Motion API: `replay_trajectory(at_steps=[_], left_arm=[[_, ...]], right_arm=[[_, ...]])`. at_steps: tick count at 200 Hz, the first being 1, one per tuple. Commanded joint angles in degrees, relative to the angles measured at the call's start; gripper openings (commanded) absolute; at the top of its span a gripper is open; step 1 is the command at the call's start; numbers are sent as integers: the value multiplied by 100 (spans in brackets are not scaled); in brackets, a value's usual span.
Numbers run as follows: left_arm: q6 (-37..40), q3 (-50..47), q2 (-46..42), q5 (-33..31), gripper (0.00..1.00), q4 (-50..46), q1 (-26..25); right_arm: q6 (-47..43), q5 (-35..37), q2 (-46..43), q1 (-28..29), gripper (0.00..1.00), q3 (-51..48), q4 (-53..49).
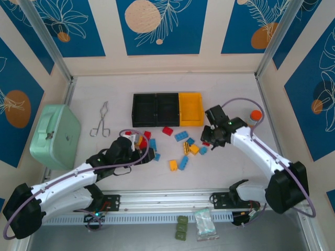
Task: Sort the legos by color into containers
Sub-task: Place the lego in the container.
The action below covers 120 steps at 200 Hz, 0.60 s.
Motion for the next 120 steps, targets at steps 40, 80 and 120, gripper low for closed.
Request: replay_trajectory(at_steps=[40, 80, 120], left_arm=[[-114, 422, -135, -307, 76, -399, -71], [-78, 514, -311, -458, 76, -742, -74], [-102, 444, -451, -544, 76, -895, -68]], right_arm=[[-594, 58, 2015, 45, 26, 1996, 326], [-663, -4, 3308, -238, 27, 3354, 171], [-684, -98, 4271, -430, 27, 4211, -89]])
